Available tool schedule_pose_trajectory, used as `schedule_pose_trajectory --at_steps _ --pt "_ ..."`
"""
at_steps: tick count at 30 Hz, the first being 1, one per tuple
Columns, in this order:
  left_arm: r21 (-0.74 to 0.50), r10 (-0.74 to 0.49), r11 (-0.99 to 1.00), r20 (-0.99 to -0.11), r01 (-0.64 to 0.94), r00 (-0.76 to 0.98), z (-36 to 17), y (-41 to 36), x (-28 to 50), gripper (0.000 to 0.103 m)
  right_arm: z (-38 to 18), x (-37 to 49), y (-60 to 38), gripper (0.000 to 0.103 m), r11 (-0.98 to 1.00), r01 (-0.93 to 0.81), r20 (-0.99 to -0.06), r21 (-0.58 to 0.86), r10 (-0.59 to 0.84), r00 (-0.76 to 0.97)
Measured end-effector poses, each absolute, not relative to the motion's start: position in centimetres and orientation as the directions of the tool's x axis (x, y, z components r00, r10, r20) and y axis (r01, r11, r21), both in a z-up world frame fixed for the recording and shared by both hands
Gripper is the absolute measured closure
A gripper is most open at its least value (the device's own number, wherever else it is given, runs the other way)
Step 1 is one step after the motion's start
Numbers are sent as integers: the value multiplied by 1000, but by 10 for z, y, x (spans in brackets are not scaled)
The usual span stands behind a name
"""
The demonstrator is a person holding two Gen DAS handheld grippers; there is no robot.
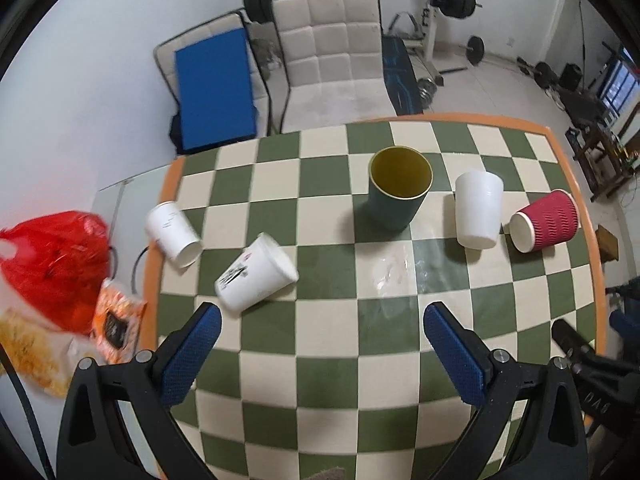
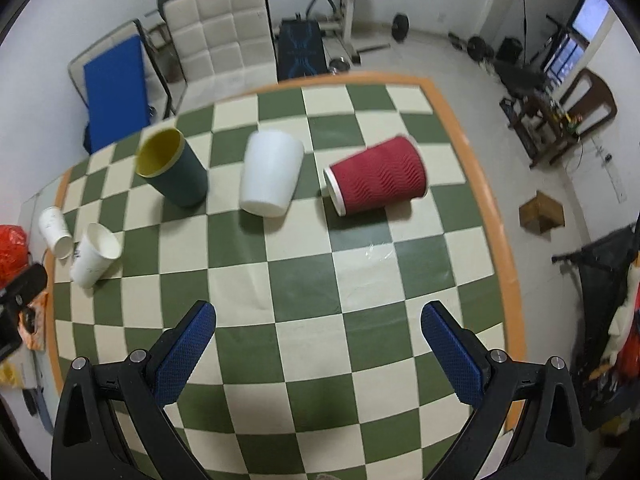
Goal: Flip cup upside down
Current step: 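Move the left tool toward the teal mug and grasp its rim, then lift the teal mug with the left tool and carry it toward the table edge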
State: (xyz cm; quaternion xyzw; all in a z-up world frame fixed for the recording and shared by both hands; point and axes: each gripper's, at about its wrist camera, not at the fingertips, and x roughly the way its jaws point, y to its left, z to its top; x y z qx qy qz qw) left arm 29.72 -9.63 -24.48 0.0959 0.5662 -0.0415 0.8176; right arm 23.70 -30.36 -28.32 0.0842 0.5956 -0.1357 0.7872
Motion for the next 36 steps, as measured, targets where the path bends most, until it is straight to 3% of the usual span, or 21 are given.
schedule_pose_trajectory --at_steps 12,28,30,33,35,36 --pt "45 -28 965 -962 258 271 -323 -126 361 0 -381 274 -334 0 911 411 -995 -39 -73 67" --pt "117 -56 940 -873 320 484 -369 -155 404 0 -419 302 -358 0 891 448 -995 -80 -94 9" --pt "125 -64 934 -864 336 499 -370 -160 405 4 -421 303 -360 0 890 447 -995 -87 -100 5" --pt "134 -75 926 -851 353 520 -371 -166 407 17 -423 304 -362 0 888 450 -995 -91 -103 2" --pt "131 -88 923 -845 363 527 -371 -169 407 31 -423 304 -362 0 887 453 -995 -91 -104 4" --pt "134 -93 920 -839 369 537 -369 -170 406 32 -423 305 -361 0 886 454 -995 -90 -103 5"
